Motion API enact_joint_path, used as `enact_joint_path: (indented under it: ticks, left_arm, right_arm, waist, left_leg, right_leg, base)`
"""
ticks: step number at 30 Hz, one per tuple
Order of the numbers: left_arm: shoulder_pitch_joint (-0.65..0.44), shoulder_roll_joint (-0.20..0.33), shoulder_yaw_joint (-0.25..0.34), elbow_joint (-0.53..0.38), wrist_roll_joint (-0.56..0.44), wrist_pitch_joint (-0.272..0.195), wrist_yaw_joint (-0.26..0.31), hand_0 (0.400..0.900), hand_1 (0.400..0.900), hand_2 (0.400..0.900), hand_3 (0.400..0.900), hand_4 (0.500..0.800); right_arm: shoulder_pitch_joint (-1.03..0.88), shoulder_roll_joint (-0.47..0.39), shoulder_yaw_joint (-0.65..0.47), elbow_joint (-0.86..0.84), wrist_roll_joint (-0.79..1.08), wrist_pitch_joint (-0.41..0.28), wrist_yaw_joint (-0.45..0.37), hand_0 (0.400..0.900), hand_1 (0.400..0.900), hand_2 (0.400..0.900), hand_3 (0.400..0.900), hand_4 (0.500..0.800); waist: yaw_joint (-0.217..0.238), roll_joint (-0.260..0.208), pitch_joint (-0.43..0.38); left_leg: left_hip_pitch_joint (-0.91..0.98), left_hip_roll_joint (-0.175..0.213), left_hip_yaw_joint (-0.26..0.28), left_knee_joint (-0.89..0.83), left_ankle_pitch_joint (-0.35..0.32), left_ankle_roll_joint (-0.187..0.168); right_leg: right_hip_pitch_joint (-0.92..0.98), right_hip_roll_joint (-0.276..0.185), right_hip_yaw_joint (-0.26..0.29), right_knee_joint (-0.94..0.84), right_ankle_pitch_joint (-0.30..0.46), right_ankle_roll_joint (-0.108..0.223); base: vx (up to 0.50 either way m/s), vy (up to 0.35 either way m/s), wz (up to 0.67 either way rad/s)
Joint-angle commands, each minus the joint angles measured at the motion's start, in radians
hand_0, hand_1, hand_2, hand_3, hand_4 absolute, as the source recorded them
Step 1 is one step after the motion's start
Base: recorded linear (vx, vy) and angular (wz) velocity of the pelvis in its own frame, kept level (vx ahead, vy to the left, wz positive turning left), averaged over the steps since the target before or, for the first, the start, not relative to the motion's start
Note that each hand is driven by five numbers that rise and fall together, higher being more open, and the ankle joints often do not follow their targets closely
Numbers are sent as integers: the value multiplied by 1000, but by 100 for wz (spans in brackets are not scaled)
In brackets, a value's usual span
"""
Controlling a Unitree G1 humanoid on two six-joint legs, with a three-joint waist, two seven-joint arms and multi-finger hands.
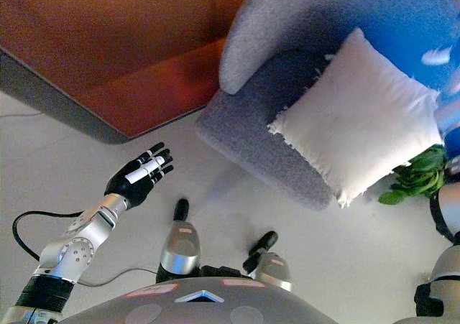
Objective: Pick up the pillow and put it on the sofa.
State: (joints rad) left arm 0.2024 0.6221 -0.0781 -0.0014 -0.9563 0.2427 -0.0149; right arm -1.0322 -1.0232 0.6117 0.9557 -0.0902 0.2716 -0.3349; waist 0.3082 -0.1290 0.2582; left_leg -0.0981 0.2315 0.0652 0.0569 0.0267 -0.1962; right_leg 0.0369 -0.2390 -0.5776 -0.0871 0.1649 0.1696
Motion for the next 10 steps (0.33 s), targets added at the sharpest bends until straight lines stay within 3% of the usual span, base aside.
enact_joint_path:
  ticks: [1,5,8,10]
  left_arm:
    - [-61,16,-23,-148,25,-42,-51,900,900,900,900,800]
    - [-25,11,-19,-145,43,-45,-58,900,900,900,900,800]
    - [-16,1,-36,-128,55,-50,-56,900,900,900,900,800]
    - [-11,-23,-50,-114,66,-77,-67,900,900,900,900,800]
  right_arm:
    - [-178,-154,47,-47,-17,1,-110,900,900,900,900,800]
    - [-98,-145,-24,-128,43,-50,-144,900,900,900,900,800]
    - [-6,-115,-124,-193,81,-111,-140,900,900,900,900,800]
    - [108,-70,-235,-299,93,-164,-131,900,900,900,900,800]
  waist:
    - [45,4,-7]
    - [32,2,-36]
    - [15,3,-65]
    - [-14,10,-81]
  left_leg:
    - [76,-34,41,-75,-19,72]
    - [110,-37,49,-75,-30,82]
    - [135,-47,58,-70,-42,89]
    - [153,-64,80,-58,-41,106]
  right_leg:
    - [51,15,17,8,-44,62]
    - [71,9,21,10,-44,62]
    - [88,-1,25,12,-44,62]
    - [89,-22,21,20,-32,50]
  base:
    - [88,55,-4]
    - [125,75,-12]
    - [82,137,-20]
    - [-10,192,-30]
